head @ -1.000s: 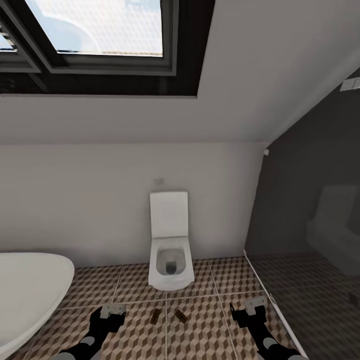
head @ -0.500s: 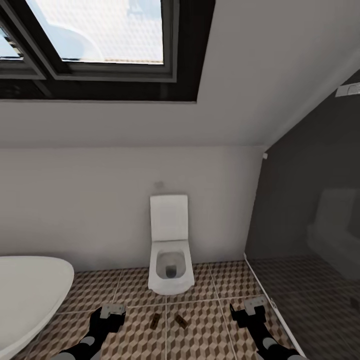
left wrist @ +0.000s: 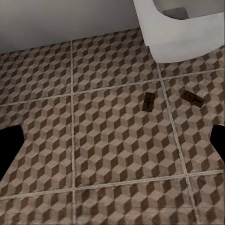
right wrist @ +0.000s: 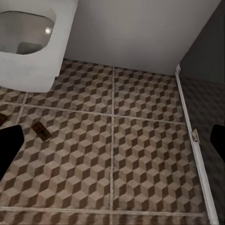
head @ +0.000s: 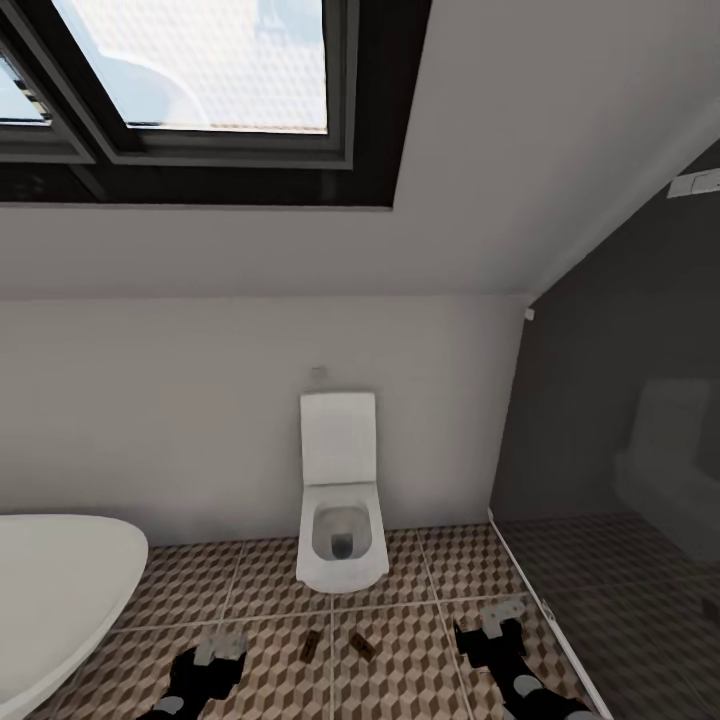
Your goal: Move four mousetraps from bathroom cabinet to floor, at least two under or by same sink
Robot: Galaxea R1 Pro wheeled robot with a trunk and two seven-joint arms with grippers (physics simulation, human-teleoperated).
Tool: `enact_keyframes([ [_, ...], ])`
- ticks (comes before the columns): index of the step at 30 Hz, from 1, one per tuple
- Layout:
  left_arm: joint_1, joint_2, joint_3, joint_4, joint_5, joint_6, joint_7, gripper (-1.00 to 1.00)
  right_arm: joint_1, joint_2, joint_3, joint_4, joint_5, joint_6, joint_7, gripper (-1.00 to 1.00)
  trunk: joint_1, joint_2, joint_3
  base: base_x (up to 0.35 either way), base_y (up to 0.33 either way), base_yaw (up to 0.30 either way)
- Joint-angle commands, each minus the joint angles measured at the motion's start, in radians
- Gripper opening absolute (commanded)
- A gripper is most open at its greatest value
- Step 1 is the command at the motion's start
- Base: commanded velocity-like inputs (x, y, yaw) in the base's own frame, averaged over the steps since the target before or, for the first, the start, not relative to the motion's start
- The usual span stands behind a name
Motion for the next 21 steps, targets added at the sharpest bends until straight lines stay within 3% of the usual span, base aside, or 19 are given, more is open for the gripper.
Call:
enact_keyframes([
  [1,0.006,0.001,-0.006,0.001,0.002,0.013,0.001,1.00,0.002,0.000,0.009,0.000,-0.006,0.020,-0.003,1.00,0.000,-0.001,0.000,0.000,0.000,0.000],
  [5,0.044,0.010,-0.006,0.001,0.002,0.071,-0.001,1.00,0.021,-0.001,0.009,0.000,-0.006,0.119,0.000,1.00,0.000,-0.001,0.000,0.000,0.000,0.000],
  [6,0.096,0.025,-0.006,0.002,0.002,0.091,-0.002,1.00,0.049,-0.003,0.009,0.000,-0.006,0.164,0.002,1.00,0.000,-0.001,0.000,0.000,0.000,0.000],
  [21,0.269,0.098,-0.005,0.002,0.002,0.101,-0.003,1.00,0.182,-0.007,0.009,0.002,-0.006,0.186,0.005,1.00,0.000,-0.001,0.000,0.000,0.000,0.000],
])
